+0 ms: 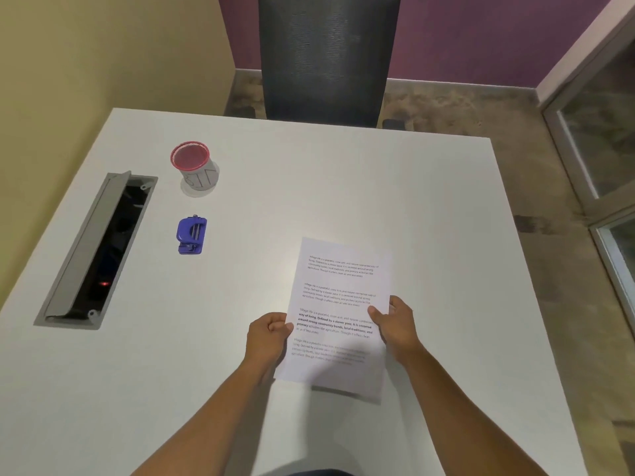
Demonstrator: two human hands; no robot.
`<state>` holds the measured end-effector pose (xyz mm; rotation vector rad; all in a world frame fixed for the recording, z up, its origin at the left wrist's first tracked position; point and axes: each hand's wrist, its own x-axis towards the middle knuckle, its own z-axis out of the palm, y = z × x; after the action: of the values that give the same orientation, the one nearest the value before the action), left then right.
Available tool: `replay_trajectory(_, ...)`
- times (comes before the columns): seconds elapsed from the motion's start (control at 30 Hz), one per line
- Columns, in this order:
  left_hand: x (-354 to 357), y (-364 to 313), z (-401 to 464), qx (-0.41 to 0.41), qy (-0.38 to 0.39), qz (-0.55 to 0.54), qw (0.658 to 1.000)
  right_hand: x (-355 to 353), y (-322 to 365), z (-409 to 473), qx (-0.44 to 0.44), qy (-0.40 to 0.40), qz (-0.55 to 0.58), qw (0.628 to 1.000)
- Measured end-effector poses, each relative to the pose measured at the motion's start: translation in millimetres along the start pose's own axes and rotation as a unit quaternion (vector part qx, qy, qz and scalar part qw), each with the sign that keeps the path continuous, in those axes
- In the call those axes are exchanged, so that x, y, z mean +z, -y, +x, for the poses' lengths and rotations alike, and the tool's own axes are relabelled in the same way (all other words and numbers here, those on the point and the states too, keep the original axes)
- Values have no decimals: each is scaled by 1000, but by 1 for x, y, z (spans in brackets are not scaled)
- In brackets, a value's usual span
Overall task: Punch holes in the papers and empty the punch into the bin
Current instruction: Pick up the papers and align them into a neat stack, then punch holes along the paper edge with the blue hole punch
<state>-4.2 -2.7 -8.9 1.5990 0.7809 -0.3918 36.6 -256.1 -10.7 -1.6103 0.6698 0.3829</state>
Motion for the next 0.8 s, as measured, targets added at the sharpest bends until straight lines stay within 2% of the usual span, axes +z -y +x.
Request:
replay_trajectory(0.23,1,0,20,-18,-34,57,998,12,4,18,-13,-43,-79,996)
replay_trajectory(0.33,-7,-6,30,2,-64,63,996,12,0,25,-11,-46,-98,994)
replay_trajectory(0.47,-32,-22,57,55,-139,111,983,10,-3,33,1,-25,-92,995)
replay_trajectory(0.57,-52,-41,83,87,-207,98,970,8,-4,38,12,-20,-81,996)
replay_trajectory(0.8,-107,-89,154,130,-360,98,919,7,-9,41,12,-25,-87,996)
